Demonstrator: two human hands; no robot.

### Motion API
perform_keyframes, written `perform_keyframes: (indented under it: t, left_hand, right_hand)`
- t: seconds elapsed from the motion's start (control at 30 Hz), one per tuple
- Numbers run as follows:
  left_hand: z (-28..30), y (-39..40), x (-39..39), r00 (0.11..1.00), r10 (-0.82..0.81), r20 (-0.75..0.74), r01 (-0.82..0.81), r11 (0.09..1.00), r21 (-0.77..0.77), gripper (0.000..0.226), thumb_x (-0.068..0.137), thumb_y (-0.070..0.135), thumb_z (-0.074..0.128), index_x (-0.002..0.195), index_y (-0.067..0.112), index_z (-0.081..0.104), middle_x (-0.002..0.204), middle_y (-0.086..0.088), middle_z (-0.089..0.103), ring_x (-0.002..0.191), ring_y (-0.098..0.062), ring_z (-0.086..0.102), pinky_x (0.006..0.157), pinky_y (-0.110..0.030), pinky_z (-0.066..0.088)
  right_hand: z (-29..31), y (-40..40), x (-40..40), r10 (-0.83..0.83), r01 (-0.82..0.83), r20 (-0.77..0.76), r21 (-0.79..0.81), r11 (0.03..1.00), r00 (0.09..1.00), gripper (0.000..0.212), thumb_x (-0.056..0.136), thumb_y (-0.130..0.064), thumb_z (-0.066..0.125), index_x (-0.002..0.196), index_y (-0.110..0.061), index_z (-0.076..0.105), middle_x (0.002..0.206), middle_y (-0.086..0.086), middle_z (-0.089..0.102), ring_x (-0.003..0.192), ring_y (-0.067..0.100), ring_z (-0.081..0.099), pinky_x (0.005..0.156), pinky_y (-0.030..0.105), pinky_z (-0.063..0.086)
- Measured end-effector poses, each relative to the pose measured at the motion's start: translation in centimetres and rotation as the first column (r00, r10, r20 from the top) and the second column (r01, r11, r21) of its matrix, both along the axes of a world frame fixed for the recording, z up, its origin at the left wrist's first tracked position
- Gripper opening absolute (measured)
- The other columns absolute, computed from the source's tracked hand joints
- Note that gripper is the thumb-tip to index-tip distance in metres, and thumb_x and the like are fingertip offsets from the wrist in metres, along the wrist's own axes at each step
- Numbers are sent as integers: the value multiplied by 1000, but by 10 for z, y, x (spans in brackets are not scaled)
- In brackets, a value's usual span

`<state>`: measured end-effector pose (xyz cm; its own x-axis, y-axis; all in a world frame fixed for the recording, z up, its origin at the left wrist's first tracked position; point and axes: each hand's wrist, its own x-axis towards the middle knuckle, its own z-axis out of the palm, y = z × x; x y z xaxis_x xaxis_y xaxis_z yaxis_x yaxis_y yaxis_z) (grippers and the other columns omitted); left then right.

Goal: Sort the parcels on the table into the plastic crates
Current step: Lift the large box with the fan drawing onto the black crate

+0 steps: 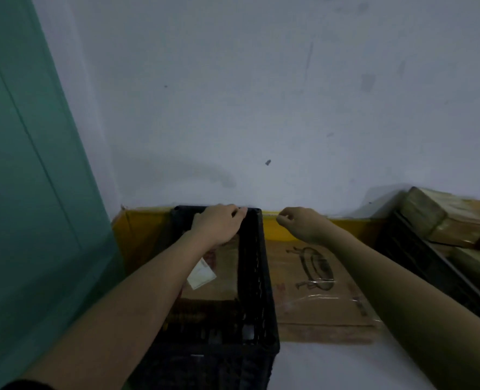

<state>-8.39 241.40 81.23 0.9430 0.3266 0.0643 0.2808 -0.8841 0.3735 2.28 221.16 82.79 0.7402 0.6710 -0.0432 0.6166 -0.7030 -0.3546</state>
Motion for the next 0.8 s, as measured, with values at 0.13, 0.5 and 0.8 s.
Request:
perform_keyframes:
  t: [0.13, 0.5, 0.8]
  left_hand:
    - [-4, -47, 24, 999, 12, -51, -9, 999, 44, 62, 100, 62, 18, 134, 26, 56, 136, -7, 57, 124, -33, 52, 103, -54, 40]
    - [-90, -170, 91, 980, 1, -198, -47, 972, -231, 53, 103, 42, 44, 150, 21, 37, 153, -7, 39, 122, -26, 54, 88, -35, 50]
    - [-208, -189, 81, 905, 274, -324, -388, 843, -371, 63, 93, 35, 61, 148, 22, 32, 145, -10, 31, 121, -33, 47, 102, -43, 45]
  right_hand:
    - [-11, -42, 24, -33, 32, -34, -8, 999, 999, 54, 103, -53, 37, 140, -17, 51, 137, 12, 58, 115, 29, 58, 97, 43, 48]
    - [-104, -166, 80, -219, 211, -197, -63, 975, 956, 40, 103, -41, 45, 125, -10, 60, 125, 11, 63, 108, 28, 60, 92, 39, 51]
    - [-223, -209, 112, -465, 511, -485, -43, 859, 741, 74, 97, -59, 47, 148, -8, 32, 147, 16, 44, 130, 36, 48, 100, 43, 45]
